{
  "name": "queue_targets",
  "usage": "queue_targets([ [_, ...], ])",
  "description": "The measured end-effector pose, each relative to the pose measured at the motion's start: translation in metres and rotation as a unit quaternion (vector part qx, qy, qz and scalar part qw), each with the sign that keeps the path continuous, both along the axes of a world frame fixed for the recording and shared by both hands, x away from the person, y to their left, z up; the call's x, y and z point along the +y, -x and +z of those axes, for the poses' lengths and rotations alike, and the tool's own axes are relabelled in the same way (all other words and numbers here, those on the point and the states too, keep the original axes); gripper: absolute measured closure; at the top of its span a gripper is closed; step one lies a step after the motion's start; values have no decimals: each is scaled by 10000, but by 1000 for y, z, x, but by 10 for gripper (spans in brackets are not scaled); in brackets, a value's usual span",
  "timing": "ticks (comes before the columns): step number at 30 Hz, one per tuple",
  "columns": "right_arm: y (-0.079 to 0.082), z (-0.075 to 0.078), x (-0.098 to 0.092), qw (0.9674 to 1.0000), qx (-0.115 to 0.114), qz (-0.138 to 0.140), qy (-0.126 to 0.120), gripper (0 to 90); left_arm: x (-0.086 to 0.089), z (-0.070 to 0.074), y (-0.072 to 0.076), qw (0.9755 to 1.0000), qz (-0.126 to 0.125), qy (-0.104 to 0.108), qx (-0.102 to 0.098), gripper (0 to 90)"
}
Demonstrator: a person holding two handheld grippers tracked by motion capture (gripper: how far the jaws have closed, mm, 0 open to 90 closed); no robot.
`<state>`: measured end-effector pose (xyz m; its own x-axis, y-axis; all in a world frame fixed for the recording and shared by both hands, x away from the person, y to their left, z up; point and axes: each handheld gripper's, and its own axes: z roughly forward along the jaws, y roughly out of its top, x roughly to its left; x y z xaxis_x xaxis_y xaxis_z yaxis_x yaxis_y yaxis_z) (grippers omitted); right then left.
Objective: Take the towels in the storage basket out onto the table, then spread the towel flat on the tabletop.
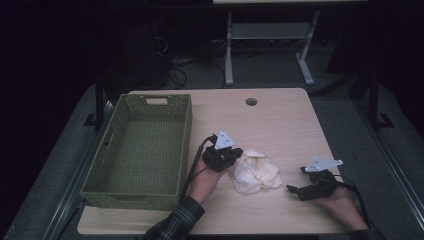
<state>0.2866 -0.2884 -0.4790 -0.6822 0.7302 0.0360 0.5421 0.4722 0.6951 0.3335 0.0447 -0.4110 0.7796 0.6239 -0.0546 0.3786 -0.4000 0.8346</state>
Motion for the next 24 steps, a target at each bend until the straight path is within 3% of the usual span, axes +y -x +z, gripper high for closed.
queue_targets([
  [3, 2, 7, 1, 9999, -66, -32, 70, 248, 3, -2, -2, 9998, 159, -49, 73, 868],
  [5, 3, 16, 2, 9994, -241, 151, -207, 367, 4, -5, -4, 9997, 165, -116, 108, 867],
  [6, 3, 16, 2, 9994, -241, 151, -207, 367, 4, -5, -4, 9997, 165, -116, 108, 867],
  [7, 2, 23, 5, 9982, -234, 325, -442, 438, 3, -6, -5, 9997, 161, -126, 126, 867],
  [8, 2, 23, 5, 9982, -234, 325, -442, 438, 3, -6, -5, 9997, 161, -126, 126, 867],
  [13, -6, 33, 25, 9907, -225, 949, -954, 587, 3, -7, -5, 9997, 143, -145, 148, 867],
  [24, -11, 25, 61, 9866, -204, 1523, -553, 694, 3, -11, -7, 9996, 123, -147, 229, 866],
])
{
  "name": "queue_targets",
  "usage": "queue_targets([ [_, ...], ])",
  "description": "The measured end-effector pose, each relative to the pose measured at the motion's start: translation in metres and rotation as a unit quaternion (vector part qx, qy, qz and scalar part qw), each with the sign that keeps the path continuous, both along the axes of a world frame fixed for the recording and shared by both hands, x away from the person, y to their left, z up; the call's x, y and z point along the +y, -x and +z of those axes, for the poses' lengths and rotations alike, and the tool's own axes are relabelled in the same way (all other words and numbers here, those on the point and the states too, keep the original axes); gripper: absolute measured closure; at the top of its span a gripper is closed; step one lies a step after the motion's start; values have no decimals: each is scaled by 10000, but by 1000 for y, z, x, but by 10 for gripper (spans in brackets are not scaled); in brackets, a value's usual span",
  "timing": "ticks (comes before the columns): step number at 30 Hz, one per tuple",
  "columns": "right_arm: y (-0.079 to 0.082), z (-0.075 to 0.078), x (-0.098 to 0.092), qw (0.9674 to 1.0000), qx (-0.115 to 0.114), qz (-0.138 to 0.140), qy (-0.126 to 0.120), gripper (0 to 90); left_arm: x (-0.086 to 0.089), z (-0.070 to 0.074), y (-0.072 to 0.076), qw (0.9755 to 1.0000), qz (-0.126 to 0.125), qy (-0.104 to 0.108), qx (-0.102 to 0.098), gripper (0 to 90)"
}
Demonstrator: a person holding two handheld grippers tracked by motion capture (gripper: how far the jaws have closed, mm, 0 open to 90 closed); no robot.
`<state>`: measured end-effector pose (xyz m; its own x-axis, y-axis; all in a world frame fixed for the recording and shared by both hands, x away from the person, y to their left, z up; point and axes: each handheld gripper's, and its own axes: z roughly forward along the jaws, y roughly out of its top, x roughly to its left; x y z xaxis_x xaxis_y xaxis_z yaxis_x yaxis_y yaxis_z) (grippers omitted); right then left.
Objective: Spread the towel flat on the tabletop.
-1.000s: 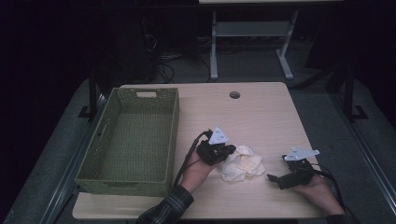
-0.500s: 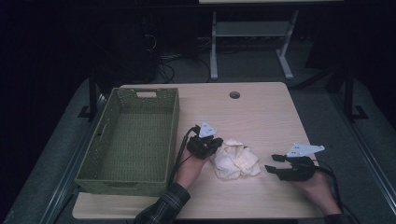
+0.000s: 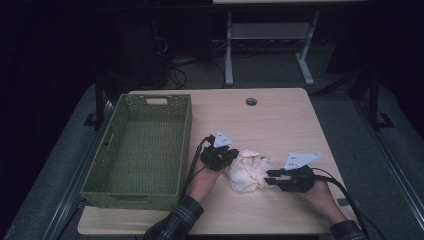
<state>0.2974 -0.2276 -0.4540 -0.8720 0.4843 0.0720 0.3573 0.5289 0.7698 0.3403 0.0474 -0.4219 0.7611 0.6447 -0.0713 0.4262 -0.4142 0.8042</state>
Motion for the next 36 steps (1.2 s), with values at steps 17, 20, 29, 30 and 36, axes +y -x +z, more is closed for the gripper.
queue_targets([
  [17, -10, 14, -5, 9995, -247, -183, -82, 867, -1, -1, 0, 10000, -49, -2, 29, 866],
  [20, -17, 23, -13, 9987, -391, -280, -139, 868, -1, -2, 0, 10000, -71, -16, 33, 866],
  [29, -42, 43, -44, 9943, -591, -863, -195, 871, -9, 3, -8, 9999, -142, -68, -27, 863],
  [30, -42, 43, -44, 9943, -591, -863, -195, 871, -12, 4, -10, 9998, -144, -107, -47, 863],
  [36, -62, 35, -68, 9907, -435, -1277, -155, 871, -22, 4, -25, 9998, -115, -191, -4, 862],
])
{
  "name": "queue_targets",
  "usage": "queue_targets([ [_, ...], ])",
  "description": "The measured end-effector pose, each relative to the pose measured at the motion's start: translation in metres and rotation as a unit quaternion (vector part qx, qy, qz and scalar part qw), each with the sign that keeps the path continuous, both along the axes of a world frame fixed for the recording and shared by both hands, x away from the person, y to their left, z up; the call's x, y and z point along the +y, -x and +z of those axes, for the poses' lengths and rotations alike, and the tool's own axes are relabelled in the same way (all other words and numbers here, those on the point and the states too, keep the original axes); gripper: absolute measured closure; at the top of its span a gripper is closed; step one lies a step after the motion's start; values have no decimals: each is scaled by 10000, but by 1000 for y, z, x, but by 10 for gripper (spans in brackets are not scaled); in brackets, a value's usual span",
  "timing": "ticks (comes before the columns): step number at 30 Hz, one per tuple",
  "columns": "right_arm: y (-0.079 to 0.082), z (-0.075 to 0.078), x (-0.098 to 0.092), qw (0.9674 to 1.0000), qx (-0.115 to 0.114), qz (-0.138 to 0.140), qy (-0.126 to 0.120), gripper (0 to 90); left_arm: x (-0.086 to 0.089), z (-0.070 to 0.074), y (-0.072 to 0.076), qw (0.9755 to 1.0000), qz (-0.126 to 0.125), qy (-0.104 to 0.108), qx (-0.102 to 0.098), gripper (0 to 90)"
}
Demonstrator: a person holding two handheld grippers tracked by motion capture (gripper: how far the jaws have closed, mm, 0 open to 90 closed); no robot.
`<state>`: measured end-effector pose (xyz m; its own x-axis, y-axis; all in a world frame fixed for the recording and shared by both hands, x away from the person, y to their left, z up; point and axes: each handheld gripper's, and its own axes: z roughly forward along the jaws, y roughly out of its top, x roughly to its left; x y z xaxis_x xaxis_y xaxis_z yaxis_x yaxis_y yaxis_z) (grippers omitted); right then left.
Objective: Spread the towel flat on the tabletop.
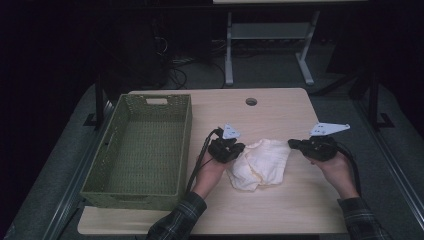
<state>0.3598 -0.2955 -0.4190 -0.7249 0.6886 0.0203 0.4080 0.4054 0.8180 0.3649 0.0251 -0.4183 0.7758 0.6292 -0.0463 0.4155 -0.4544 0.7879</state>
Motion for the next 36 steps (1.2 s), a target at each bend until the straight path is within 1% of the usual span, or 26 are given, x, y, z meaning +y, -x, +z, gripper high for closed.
queue_targets([
  [1, -7, -6, -5, 9999, 93, -76, 7, 871, -2, -3, -5, 9999, -1, -99, -16, 861],
  [2, -7, -6, -5, 9999, 93, -76, 7, 871, -2, -3, -5, 9999, -1, -99, -16, 860],
  [3, -13, -13, -9, 9998, 176, -132, -9, 871, -3, -7, -11, 9999, 54, -119, 22, 859],
  [6, -18, -19, -10, 9995, 264, -165, 24, 871, -3, -12, -16, 9998, 112, -156, 89, 851],
  [7, -24, -25, -9, 9992, 326, -204, 96, 871, -3, -16, -20, 9994, 253, -192, 118, 834],
  [8, -24, -25, -9, 9992, 326, -204, 96, 871, -3, -16, -20, 9994, 253, -192, 118, 823],
  [11, -29, -32, -6, 9986, 397, -255, 233, 870, 2, -21, -23, 9985, 475, -221, 131, 815],
  [12, -30, -34, -6, 9984, 412, -272, 277, 870, 4, -21, -23, 9984, 492, -219, 143, 814],
  [13, -30, -37, -5, 9979, 452, -306, 363, 870, 7, -21, -23, 9977, 601, -278, 119, 811],
  [14, -30, -37, -5, 9979, 452, -306, 363, 870, 7, -21, -23, 9977, 601, -278, 119, 810],
  [15, -31, -40, -6, 9970, 468, -389, 477, 869, 10, -21, -22, 9974, 642, -295, 110, 809],
  [18, -32, -44, -8, 9964, 511, -451, 504, 846, 10, -21, -19, 9974, 642, -309, 123, 772],
  [19, -31, -44, -10, 9965, 492, -505, 451, 772, 10, -20, -14, 9976, 613, -306, 114, 754],
  [20, -31, -44, -10, 9965, 492, -505, 451, 772, 10, -20, -14, 9976, 613, -306, 114, 746],
  [21, -29, -40, -13, 9972, 450, -461, 382, 737, 11, -16, -8, 9979, 587, -248, 102, 736],
  [22, -29, -40, -13, 9972, 450, -461, 382, 737, 11, -16, -8, 9979, 587, -248, 102, 728],
  [24, -24, -33, -15, 9982, 389, -384, 225, 736, 13, -10, -1, 9985, 514, -185, 66, 725],
  [25, -19, -28, -15, 9987, 378, -317, 83, 736, 14, -5, 7, 9991, 387, -177, 51, 719],
  [26, -19, -28, -15, 9987, 378, -317, 83, 736, 14, -5, 7, 9991, 387, -177, 51, 718],
  [27, -16, -26, -14, 9989, 391, -241, 11, 736, 13, -3, 16, 9994, 280, -180, 25, 718],
  [29, -5, -21, -6, 9988, 494, -20, -74, 736, 13, -1, 24, 9997, 148, -182, 44, 703],
  [30, -5, -21, -6, 9988, 494, -20, -74, 736, 12, -1, 30, 9998, 95, -163, 61, 703],
  [31, 2, -21, 0, 9984, 546, 126, -82, 736, 9, -1, 39, 9999, -48, -136, 66, 694],
  [32, 2, -21, 0, 9984, 546, 126, -82, 736, 9, -1, 39, 9999, -48, -136, 66, 689],
  [35, 15, -24, 14, 9972, 655, 347, 21, 736, 5, -3, 49, 9996, -235, -177, 51, 686],
  [36, 15, -24, 14, 9972, 655, 347, 21, 736, 4, -4, 54, 9994, -291, -148, 71, 686],
])
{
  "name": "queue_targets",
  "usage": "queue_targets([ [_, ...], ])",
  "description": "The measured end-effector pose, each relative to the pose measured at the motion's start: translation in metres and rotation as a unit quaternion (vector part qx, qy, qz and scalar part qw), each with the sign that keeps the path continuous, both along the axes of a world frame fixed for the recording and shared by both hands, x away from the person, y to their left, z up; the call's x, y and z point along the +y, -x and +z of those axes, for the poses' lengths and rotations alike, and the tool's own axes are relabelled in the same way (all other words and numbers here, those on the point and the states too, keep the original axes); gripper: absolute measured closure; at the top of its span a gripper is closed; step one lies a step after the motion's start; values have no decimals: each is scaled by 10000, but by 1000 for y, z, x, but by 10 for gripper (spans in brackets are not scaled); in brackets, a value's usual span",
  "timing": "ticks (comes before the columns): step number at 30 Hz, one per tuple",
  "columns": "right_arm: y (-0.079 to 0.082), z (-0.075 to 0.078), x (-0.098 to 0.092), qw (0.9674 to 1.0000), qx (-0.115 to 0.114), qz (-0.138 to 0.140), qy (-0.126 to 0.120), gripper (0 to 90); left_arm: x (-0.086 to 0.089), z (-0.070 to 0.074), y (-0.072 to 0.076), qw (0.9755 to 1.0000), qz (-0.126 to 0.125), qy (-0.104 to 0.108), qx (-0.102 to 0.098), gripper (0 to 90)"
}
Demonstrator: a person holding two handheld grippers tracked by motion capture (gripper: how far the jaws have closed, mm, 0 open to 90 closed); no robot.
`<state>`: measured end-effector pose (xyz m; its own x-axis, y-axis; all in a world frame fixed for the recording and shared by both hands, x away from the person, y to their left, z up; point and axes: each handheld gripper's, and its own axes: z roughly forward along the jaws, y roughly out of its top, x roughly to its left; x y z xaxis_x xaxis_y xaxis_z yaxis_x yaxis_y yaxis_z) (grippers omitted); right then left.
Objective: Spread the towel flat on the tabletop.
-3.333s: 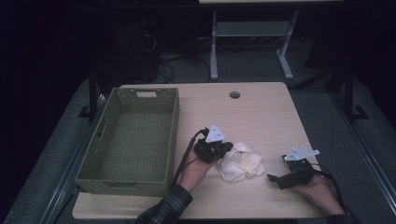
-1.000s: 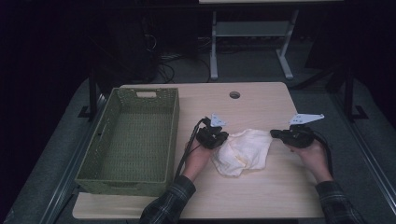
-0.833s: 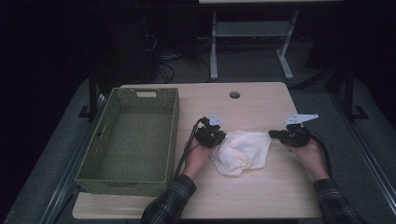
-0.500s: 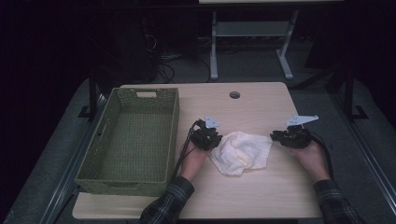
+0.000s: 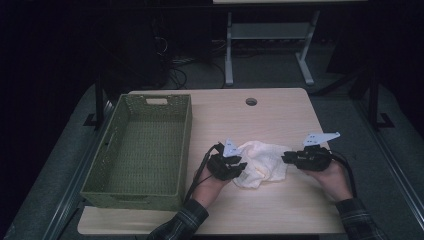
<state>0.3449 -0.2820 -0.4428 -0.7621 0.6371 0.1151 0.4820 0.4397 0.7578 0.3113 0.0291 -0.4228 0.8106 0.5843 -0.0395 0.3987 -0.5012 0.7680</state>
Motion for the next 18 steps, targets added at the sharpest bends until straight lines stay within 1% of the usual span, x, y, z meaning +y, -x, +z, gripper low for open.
queue_targets([
  [1, 4, -1, 4, 10000, 22, 68, -15, 736, -1, -1, 3, 10000, -29, 30, 11, 684],
  [3, 9, 0, 8, 9999, 36, 141, -14, 736, -3, -3, 9, 9999, -149, 1, -2, 681],
  [4, 13, 0, 11, 9997, 65, 205, -77, 736, -3, -5, 11, 9998, -177, 3, -1, 678],
  [6, 18, -1, 18, 9995, 82, 282, -97, 736, -5, -9, 18, 9997, -253, 32, 13, 669],
  [7, 24, -2, 26, 9991, 132, 391, -110, 736, -6, -14, 23, 9995, -298, -47, -6, 664],
  [8, 24, -2, 26, 9991, 132, 391, -110, 736, -6, -14, 23, 9995, -298, -47, -6, 662],
  [10, 30, -4, 33, 9988, 96, 482, -63, 736, -8, -18, 25, 9994, -327, -64, 26, 659],
  [12, 34, -5, 39, 9988, 92, 491, 27, 732, -13, -23, 26, 9994, -332, -117, 29, 640],
  [13, 33, -6, 42, 9987, 34, 503, 91, 728, -18, -28, 26, 9990, -363, -249, -44, 640],
  [14, 33, -6, 42, 9987, 34, 503, 91, 728, -18, -28, 26, 9990, -363, -249, -44, 641],
  [15, 33, -6, 43, 9986, 26, 524, 53, 728, -21, -31, 27, 9987, -389, -322, -66, 641],
  [16, 34, -7, 45, 9985, 36, 540, 35, 729, -23, -33, 26, 9984, -407, -383, -90, 652],
  [18, 34, -8, 49, 9982, 15, 573, 150, 740, -25, -35, 26, 9979, -417, -473, -110, 712],
])
